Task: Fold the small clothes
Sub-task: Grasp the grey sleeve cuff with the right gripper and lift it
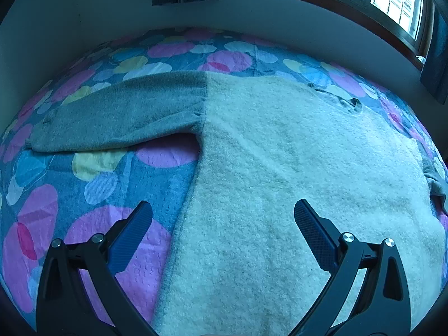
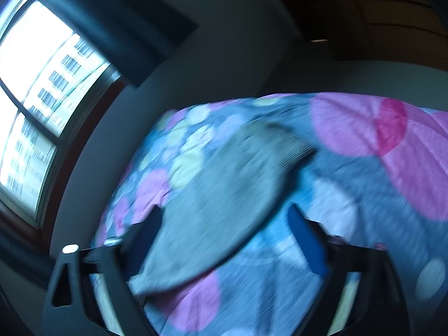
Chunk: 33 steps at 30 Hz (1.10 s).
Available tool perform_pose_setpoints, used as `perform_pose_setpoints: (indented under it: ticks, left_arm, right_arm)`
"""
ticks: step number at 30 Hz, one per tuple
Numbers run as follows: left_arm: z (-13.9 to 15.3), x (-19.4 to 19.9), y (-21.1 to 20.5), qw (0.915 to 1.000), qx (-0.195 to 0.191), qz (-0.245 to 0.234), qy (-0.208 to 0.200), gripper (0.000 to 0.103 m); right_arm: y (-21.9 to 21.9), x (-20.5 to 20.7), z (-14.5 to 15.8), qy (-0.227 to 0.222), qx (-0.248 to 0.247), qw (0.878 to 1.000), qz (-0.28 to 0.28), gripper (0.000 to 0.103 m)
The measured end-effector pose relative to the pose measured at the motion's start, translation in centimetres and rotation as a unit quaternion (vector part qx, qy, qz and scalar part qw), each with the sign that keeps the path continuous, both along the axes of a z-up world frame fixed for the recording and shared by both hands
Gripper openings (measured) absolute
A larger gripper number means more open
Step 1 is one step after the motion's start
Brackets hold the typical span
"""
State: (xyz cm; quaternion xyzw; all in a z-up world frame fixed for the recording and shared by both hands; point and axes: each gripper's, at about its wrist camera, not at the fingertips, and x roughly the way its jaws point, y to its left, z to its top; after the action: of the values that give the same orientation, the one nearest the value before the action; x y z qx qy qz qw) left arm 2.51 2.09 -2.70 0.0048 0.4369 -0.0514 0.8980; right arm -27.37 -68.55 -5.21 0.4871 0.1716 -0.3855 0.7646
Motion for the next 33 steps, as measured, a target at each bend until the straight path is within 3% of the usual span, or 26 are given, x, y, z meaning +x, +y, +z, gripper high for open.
perform_pose_setpoints:
  ticks: [9,14,18,19,23,27,33]
  left_arm:
    - [-0.5,0.0,-1.0,0.9998,0.011,0.009,0.013,0.101]
    - [-0.4,0.1,-1.4,0.9998,0.009,0.007,0.014,0.101]
    - [-0.2,0.0,-1.9,0.9999,0.006,0.003,0.015,0.101]
    - [-0.2,0.0,-2.0,0.9999,0.007,0.002,0.014,0.101]
    - [0.2,-0.3,-1.9,0.9999,0.012,-0.004,0.004,0.101]
    - [0.5,-0.4,-1.1,1.0000,0.004,0.000,-0.002,0.101]
    - [1.0,-0.8,0.4,0.9999,-0.003,0.000,-0.011,0.101]
  right_arm:
    - [-5.7,-0.3,-4.1,-0.036,0.064,0.997,-0.037,0.054]
    - [-6.6,-0.7,-4.4,-0.071,0.055,0.995,-0.043,0.052]
    - [-7.2,-0.6,-4.3,-0.059,0.060,0.996,-0.034,0.010]
    - [-7.0,-0.6,-4.0,-0.061,0.058,0.996,-0.037,0.009]
    - [-4.6,1.4,0.5,-0.049,-0.011,0.999,-0.015,0.008]
    - [0.3,6.2,6.0,-0.050,-0.082,0.994,0.044,0.008]
    - [10.7,16.3,12.0,-0.064,-0.156,0.972,0.164,0.008]
